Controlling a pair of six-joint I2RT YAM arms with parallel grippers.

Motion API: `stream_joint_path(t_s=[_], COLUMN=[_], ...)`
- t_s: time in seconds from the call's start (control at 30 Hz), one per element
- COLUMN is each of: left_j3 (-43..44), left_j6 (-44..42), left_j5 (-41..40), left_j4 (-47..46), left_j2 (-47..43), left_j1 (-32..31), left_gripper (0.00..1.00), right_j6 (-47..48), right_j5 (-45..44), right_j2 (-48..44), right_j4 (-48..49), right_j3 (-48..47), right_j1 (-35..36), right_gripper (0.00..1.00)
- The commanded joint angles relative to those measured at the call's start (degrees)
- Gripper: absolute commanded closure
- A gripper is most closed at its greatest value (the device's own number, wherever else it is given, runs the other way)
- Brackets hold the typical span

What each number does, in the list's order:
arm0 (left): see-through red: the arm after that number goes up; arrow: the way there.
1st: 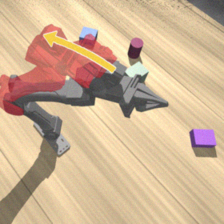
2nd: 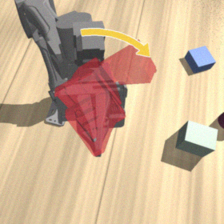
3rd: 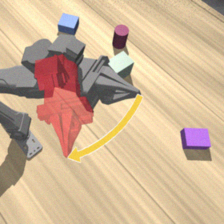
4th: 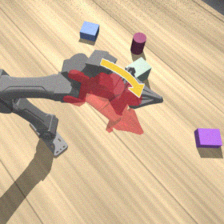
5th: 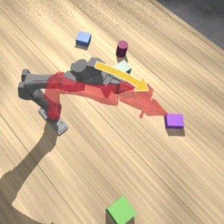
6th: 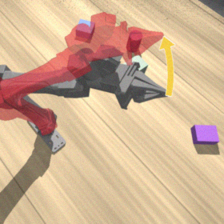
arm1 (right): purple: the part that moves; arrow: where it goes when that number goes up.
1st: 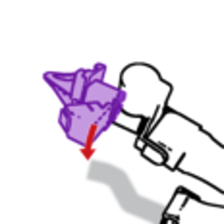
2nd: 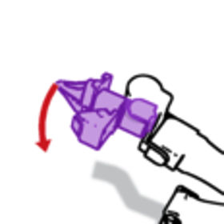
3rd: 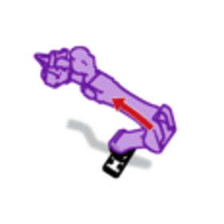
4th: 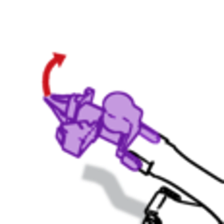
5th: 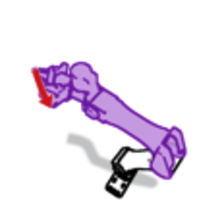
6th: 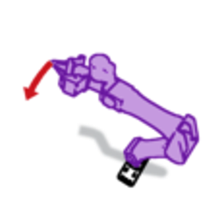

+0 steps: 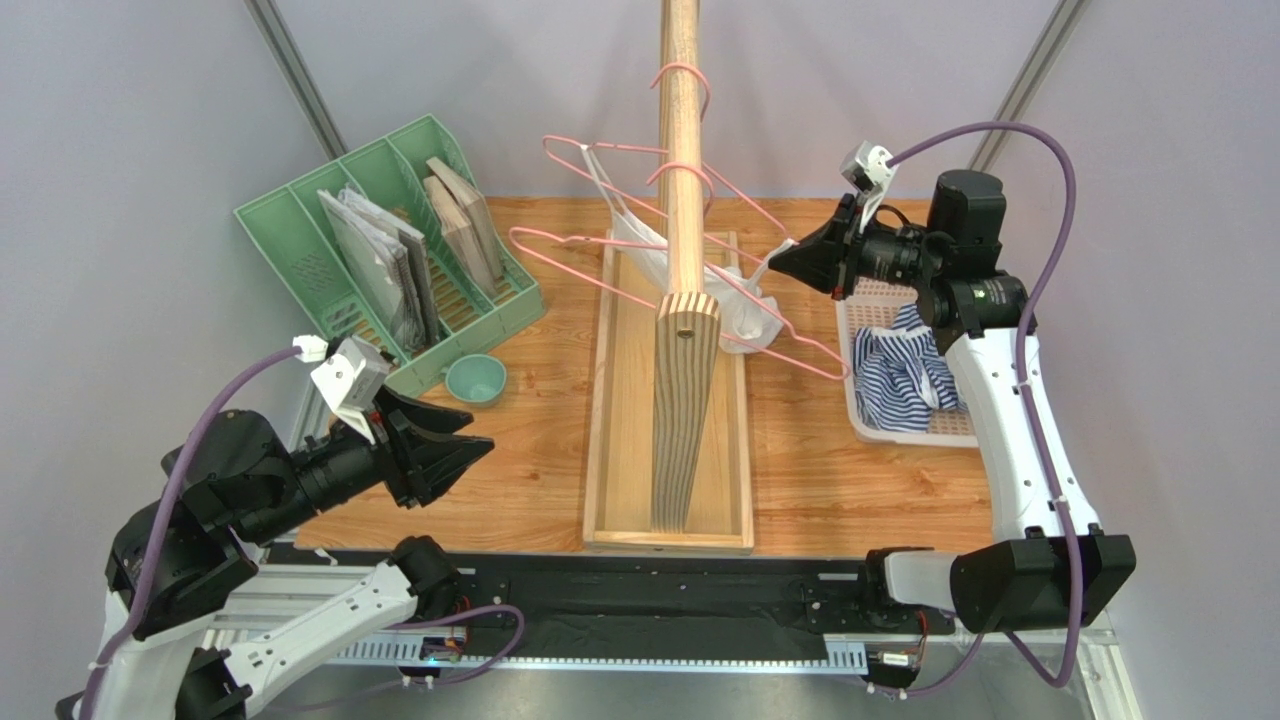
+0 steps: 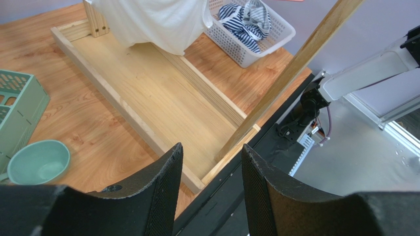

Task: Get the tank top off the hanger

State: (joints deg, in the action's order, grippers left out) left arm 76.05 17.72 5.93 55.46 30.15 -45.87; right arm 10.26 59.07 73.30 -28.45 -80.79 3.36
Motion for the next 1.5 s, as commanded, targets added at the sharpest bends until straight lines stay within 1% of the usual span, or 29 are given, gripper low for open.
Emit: stream_joint_path(t_s=[0.0,0.1,0.13,0.23,0.3,0.43,0.73,0.77,0.97,1.07,1.13,1.17,1.23,1.33,1.4,1.47], left_j3=[-0.3,-0.4,-0.5,-0.4,-0.3,0.0,0.3,0.3,-0.3,-0.6,-0.5,-0.5,-0.5,-0.4,-0.5,-0.6], left_j6=[1.0,0.9,0.8,0.7,0.7,0.6,0.4,0.4,0.6,0.7,0.6,0.6,0.7,0.7,0.6,0.7], left_j5=[-0.7,-0.9,-1.1,-1.4,-1.7,-2.4,-2.9,-2.9,-2.9,-3.0,-3.0,-3.1,-3.1,-3.1,-3.2,-3.7], left_j4=[0.1,0.3,0.5,0.6,0.9,1.5,2.2,2.2,2.1,2.2,2.4,2.5,2.6,2.6,2.6,2.6], left_j2=[-0.8,-1.1,-1.1,-1.6,-1.8,-2.7,-3.2,-3.3,-4.0,-4.4,-4.5,-4.5,-4.6,-4.7,-4.8,-5.0], left_j1=[0.2,0.2,0.2,0.2,0.2,0.2,0.2,0.3,0.2,0.3,0.2,0.3,0.2,0.2,0.2,0.2], left_gripper=[0.47,0.47,0.47,0.47,0.47,0.46,0.46,0.46,0.46,0.46,0.46,0.46,0.46,0.46,0.46,0.46], right_j6=[-1.5,-2.8,-4.5,-8.7,-9.7,-9.7,-9.8,-12.2,-18.9,-24.4,-30.8,-32.6,-37.0,-41.7,-41.8,-37.1], right_j5=[0.8,0.3,0.4,0.2,0.0,-1.5,-3.2,-3.3,-4.0,-4.4,-3.3,-3.0,-2.9,-2.5,-1.3,-0.5], right_j2=[-0.8,-0.6,-0.6,-1.2,-1.8,-2.3,-6.1,-6.2,-6.6,-7.0,-6.9,-6.7,-6.8,-7.5,-6.7,-5.0], right_j4=[4.4,5.2,6.0,10.9,13.4,11.1,10.8,10.8,11.2,13.1,15.8,16.2,17.0,19.6,17.6,13.8], right_j3=[-4.2,-6.1,-7.0,-7.8,-8.1,-9.6,-5.0,-4.4,-1.0,2.2,4.0,4.3,5.5,7.9,8.1,7.2], right_j1=[0.2,0.2,0.2,0.2,0.2,0.2,0.1,0.0,-0.2,-1.2,-2.8,-2.8,-5.2,-5.6,-5.6,-5.6], right_gripper=[1.00,1.00,1.00,1.00,1.00,1.00,1.00,1.00,1.00,1.00,1.00,1.00,1.00,1.00,1.00,1.00])
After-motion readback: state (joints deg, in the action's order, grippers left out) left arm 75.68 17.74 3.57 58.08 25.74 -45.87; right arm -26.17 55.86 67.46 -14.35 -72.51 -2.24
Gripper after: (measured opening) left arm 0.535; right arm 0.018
